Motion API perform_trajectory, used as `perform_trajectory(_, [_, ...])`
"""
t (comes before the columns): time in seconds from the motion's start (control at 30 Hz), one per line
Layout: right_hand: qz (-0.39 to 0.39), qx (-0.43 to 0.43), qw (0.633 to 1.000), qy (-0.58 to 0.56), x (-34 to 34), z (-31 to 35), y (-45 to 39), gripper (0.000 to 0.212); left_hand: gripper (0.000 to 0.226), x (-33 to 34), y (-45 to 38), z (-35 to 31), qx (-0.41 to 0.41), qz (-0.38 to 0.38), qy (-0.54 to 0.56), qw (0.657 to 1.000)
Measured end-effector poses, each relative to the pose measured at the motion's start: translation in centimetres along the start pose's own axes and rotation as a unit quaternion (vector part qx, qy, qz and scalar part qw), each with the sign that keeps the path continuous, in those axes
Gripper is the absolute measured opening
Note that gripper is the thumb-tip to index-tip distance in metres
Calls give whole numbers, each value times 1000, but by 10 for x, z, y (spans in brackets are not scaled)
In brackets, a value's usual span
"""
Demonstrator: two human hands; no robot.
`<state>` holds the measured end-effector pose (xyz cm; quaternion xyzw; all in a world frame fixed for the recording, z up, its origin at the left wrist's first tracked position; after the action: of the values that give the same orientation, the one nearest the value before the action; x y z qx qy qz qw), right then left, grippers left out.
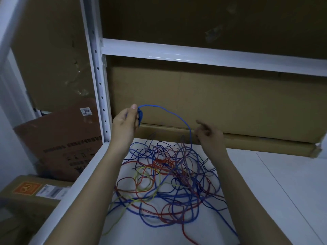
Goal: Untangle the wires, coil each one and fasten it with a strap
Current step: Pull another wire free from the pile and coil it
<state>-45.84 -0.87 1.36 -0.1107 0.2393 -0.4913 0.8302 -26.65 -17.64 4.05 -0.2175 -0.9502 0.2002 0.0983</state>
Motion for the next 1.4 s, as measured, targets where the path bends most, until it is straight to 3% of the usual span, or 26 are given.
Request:
perform_trajectory(0.07, [52, -54, 997, 19, 5, 11, 7, 26, 39, 4, 1, -1, 1, 11, -4, 1000])
perform_trajectory(0.13, [105, -73, 988, 83, 14, 14, 10, 42, 39, 9, 3, -3, 1, 23, -5, 1000])
perform_trajectory(0.23, [76, -64, 980, 174, 21, 13, 6, 60, 39, 18, 7, -7, -3, 44, 13, 999])
perform_trajectory(0.43, [-1, -124, 976, 177, 31, 21, -3, 28, 36, 32, 17, -13, -81, 161, 194, 964])
perform_trajectory(0.53, [85, -99, 982, 136, 46, 19, 1, 28, 37, 35, 19, -16, -111, 189, 288, 932])
perform_trajectory(0.63, [196, -134, 960, 151, 66, 21, 23, 29, 38, 35, 16, -15, -97, 170, 299, 934])
perform_trajectory(0.8, [206, -318, 880, 287, 82, 29, 63, 30, 26, 34, 11, -2, -61, 104, 187, 975])
perform_trajectory(0.9, [220, -372, 863, 261, 82, 38, 75, 24, 26, 29, 15, 10, 6, 116, -9, 993])
perform_trajectory(1.03, [247, -295, 907, 169, 74, 39, 72, 15, 24, 25, 28, 33, 27, 226, -203, 952])
perform_trajectory(1.17, [236, -227, 937, 121, 65, 34, 57, 20, 33, 24, 32, 39, 30, 266, -318, 910])
perform_trajectory(1.3, [240, -121, 960, 79, 55, 21, 48, 39, 38, 22, 37, 36, 16, 314, -345, 885])
perform_trajectory(1.4, [267, -64, 961, 18, 51, 12, 47, 23, 53, 25, 42, 35, -16, 370, -375, 850])
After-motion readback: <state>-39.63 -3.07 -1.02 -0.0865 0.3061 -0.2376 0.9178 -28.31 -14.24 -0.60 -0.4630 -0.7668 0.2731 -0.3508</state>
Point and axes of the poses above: each hand's wrist, its own y-axis away from the middle knuckle, its own x-axis out of the palm, z = x × y, the point moved 4 cm from there along -y, towards the middle knuckle, and after that the axes turned 2 degrees about -z, right-handed, at the moved point
